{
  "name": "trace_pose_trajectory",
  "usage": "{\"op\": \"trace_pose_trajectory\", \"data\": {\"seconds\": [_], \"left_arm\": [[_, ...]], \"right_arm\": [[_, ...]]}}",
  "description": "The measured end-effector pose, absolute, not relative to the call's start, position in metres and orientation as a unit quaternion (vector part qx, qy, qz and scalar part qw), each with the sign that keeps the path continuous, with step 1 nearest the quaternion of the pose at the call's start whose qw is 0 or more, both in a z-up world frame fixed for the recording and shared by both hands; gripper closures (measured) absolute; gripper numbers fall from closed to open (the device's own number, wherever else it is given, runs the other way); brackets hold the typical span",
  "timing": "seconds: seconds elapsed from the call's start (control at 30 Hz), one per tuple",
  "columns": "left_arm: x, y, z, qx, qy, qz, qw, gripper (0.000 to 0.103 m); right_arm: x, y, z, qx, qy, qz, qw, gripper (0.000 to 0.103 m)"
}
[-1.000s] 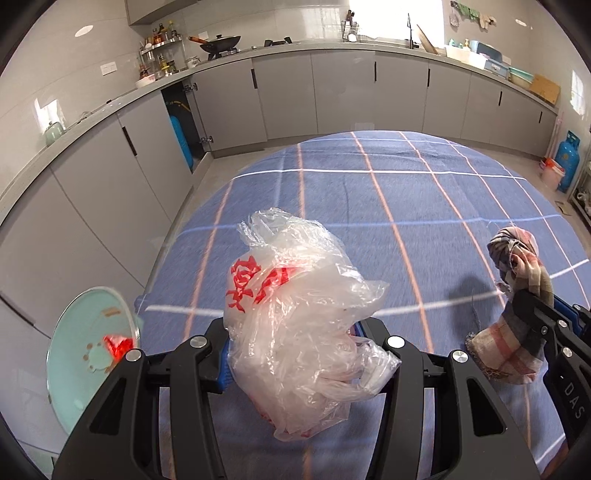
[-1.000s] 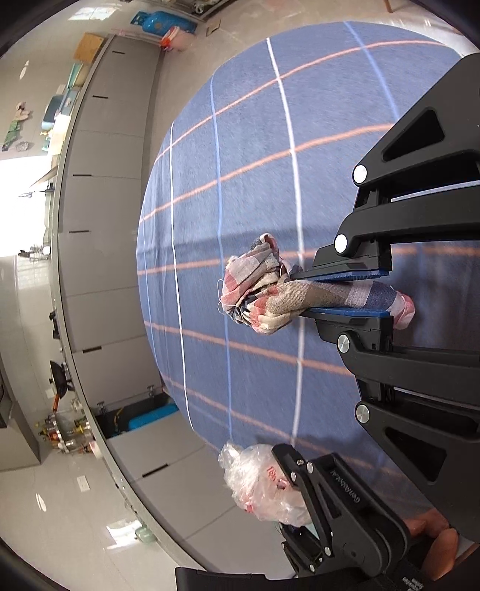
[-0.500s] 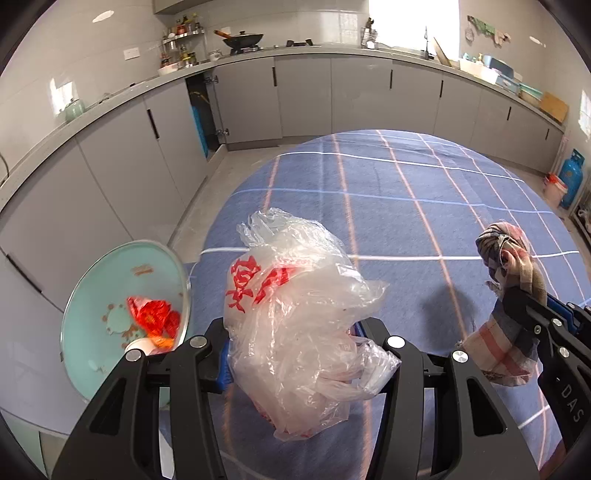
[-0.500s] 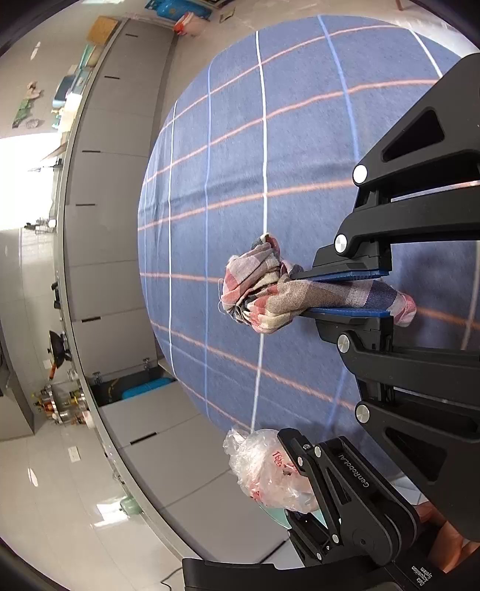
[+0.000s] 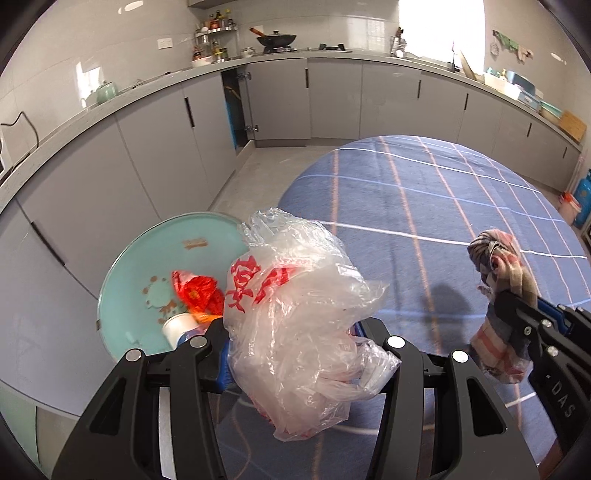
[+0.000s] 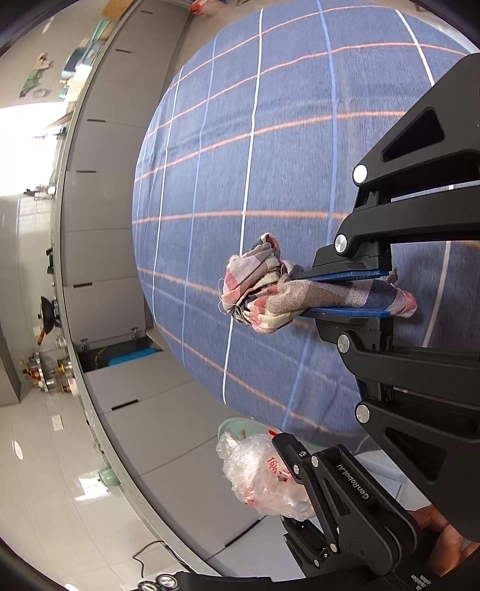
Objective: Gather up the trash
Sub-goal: 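Carry the plastic bag and checkered cloth over the teal bin with both tools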
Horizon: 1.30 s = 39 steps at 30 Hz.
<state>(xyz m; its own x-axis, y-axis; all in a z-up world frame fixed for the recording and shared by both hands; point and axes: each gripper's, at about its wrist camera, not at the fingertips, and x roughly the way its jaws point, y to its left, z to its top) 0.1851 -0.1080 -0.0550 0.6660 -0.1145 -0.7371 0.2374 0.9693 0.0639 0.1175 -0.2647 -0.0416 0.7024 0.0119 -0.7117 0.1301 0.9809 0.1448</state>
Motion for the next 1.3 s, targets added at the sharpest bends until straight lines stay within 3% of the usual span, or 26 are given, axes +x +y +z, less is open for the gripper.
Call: {"op": "trace_pose_trajectory", "data": {"seconds": [1.3], "left_arm": [[0.2,0.037,-0.057,0.001,0.392,0.007,0.92,0.053]], "right_arm": [[0.159,-0.117,-0.018,0.013,0.368,0.098,0.925,0.09]]}}
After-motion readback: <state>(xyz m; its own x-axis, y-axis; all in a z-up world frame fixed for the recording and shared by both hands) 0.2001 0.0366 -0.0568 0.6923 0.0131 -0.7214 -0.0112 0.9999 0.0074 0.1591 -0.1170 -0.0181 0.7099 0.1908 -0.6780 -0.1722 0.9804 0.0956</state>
